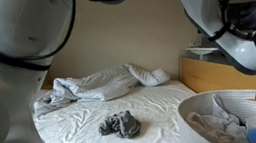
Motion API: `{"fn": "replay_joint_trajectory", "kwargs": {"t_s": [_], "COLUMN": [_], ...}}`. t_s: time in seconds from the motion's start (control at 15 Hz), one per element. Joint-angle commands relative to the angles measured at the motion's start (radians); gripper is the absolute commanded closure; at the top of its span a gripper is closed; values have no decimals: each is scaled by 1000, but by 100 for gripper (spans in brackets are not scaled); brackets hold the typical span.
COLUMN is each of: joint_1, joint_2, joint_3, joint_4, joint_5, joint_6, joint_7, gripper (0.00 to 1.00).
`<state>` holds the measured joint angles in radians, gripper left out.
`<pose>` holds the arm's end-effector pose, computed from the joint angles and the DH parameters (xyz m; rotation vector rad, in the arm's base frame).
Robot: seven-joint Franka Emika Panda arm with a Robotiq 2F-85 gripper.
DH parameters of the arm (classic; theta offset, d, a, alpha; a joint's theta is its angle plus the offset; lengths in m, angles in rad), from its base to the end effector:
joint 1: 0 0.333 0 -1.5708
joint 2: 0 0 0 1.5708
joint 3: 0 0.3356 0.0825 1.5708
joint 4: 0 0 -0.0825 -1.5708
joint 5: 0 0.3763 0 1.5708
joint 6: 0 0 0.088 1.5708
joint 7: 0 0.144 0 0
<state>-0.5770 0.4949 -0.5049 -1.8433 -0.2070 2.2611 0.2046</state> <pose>0.3091 -0.5629 0.2763 2.3755 -1.4594 -0.2707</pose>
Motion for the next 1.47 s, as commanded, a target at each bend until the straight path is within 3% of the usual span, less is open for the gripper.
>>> {"fn": "replay_joint_trajectory", "kwargs": {"t_s": [0.0,0.07,0.13,0.2,0.6,0.8,1.13,1.4], "joint_1": [40,55,66,97,160,142,111,84], "joint_2": [30,38,41,21,-40,-36,-54,-125], "joint_3": [-37,-50,-59,-74,-103,-104,-89,-51], "joint_4": [-64,-68,-69,-103,-116,-72,3,99], "joint_5": [-63,-81,-91,-115,-120,-111,-121,-94], "joint_6": [73,90,97,108,31,-24,-220,-430], "joint_7": [74,103,125,161,137,95,-76,-281], "gripper": [0,0,19,27,66,84,94,90]}}
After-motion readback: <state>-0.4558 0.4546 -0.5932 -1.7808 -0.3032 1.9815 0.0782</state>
